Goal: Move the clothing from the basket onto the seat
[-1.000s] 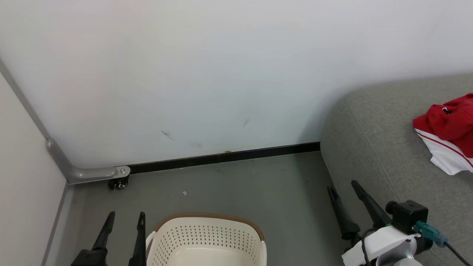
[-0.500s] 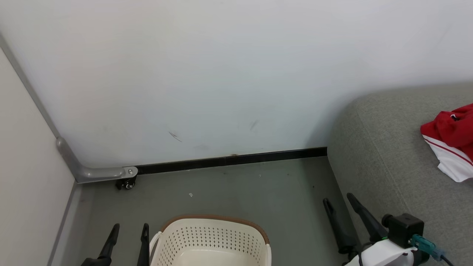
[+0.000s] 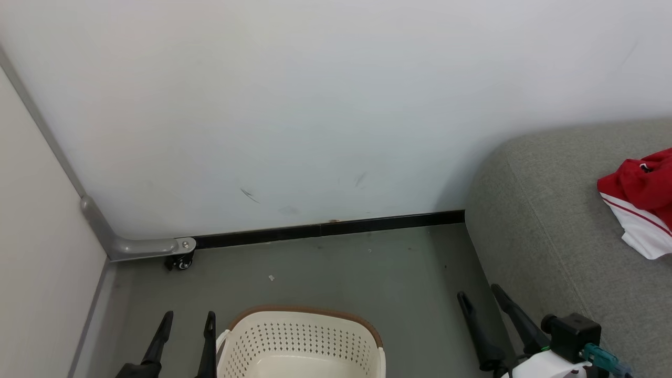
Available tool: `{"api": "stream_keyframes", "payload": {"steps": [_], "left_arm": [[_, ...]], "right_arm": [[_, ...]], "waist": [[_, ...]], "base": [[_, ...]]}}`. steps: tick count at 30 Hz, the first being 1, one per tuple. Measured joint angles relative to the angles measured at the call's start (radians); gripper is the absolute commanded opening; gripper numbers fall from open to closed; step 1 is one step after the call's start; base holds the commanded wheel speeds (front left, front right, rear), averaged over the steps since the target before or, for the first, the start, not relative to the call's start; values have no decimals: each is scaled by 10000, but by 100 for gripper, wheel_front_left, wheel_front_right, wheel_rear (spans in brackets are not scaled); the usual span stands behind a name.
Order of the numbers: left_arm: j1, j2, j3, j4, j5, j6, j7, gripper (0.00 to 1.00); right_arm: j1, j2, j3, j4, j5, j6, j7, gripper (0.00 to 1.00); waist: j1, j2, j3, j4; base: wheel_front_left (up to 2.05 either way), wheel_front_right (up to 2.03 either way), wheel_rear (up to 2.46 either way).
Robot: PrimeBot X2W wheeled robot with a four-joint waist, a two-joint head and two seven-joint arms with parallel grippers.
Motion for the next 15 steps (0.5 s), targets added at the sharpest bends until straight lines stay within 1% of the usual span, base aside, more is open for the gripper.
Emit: {"api": "stream_keyframes", "payload": {"steps": [6,15], "left_arm": [[80,-2,-125,192,-192,0,0,100],[134,2,-169,209,-194,-2,0,100]], "right_arm": [[17,10,4,-65,0,0,0,100],[32,35,17,-121,0,0,0,100]], "waist": [[0,0,23,4],[1,0,79,-5]], "base": [[0,0,0],[0,0,0]]}}
